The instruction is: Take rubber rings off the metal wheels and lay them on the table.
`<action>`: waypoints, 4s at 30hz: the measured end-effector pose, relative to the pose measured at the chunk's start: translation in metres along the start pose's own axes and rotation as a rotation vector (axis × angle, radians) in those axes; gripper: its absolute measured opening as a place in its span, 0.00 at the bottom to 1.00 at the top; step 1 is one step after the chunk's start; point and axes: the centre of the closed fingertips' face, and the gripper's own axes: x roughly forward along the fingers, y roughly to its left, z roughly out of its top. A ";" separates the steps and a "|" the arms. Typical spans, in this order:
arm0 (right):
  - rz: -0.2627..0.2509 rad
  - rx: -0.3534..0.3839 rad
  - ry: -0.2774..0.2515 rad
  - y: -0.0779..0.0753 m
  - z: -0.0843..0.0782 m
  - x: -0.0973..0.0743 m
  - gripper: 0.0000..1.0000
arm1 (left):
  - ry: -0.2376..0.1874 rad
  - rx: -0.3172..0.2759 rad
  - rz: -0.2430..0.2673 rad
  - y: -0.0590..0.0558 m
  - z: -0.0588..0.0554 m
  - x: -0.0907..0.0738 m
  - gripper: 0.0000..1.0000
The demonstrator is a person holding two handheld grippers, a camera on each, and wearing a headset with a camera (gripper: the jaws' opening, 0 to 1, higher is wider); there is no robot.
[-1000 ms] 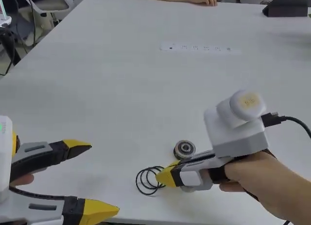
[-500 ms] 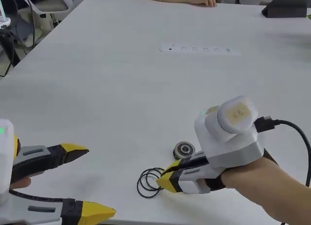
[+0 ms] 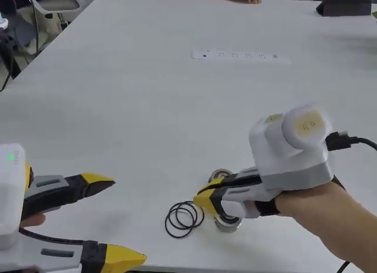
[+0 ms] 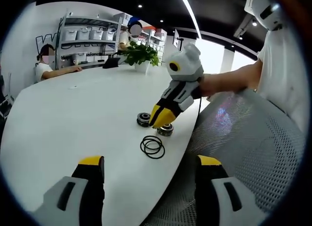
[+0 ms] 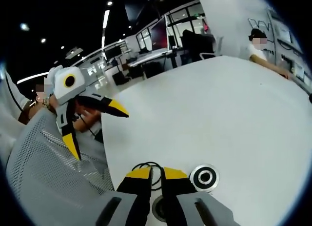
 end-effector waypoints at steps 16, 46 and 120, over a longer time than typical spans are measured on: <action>-0.117 0.167 -0.112 -0.052 0.009 -0.027 0.05 | -0.004 0.080 -0.069 0.003 0.031 0.020 0.72; -0.134 0.161 0.020 -0.064 -0.020 -0.037 0.14 | 0.043 0.390 -0.271 -0.001 0.092 0.134 0.36; -0.135 -0.060 0.025 -0.061 -0.027 -0.010 0.22 | 0.076 0.299 -0.222 0.011 0.047 0.155 0.08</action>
